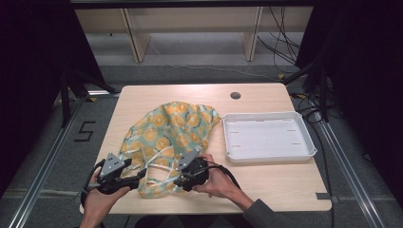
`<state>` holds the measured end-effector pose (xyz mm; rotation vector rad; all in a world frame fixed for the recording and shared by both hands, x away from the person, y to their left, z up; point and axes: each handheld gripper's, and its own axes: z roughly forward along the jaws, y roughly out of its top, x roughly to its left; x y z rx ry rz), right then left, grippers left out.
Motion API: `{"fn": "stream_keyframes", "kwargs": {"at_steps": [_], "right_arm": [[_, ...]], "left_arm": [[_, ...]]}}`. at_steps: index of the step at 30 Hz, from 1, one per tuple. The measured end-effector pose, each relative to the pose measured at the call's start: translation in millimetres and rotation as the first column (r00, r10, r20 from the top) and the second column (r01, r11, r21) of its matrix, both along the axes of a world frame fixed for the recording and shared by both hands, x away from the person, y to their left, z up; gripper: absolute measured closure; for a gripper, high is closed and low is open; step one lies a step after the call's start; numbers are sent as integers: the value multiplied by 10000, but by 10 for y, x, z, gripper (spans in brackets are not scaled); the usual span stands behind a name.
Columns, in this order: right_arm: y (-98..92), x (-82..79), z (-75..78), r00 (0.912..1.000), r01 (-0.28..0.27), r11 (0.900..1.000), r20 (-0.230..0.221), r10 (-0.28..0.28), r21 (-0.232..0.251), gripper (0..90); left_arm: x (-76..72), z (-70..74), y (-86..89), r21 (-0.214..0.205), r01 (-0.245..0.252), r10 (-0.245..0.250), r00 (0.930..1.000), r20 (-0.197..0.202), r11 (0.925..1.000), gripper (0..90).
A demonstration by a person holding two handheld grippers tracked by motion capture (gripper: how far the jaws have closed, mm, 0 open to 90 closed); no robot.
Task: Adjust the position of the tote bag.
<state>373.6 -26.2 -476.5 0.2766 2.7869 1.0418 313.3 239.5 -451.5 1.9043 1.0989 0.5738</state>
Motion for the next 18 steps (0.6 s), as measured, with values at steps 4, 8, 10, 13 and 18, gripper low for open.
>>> {"fn": "stream_keyframes", "kwargs": {"at_steps": [4,8,10,13,18], "right_arm": [[68,50,-122,9985,-486,9970,235,501,-597,681],[14,74,-148,9958,-748,9898,430,805,-1216,900],[-73,64,-95,9965,-584,9911,528,651,-1194,900],[-209,60,-41,9969,-392,9935,631,461,-1066,900],[-573,110,100,9962,183,9987,861,-143,-469,900]], "left_arm": [[33,-29,34,-14,-109,109,9999,25,9999,325],[77,-17,167,67,-617,613,9972,435,9981,325],[107,-20,223,273,-895,879,9946,546,9956,326],[147,-37,253,834,-1193,1131,9907,755,9894,326],[341,-177,198,2818,-1056,979,9943,412,9537,311]]}}
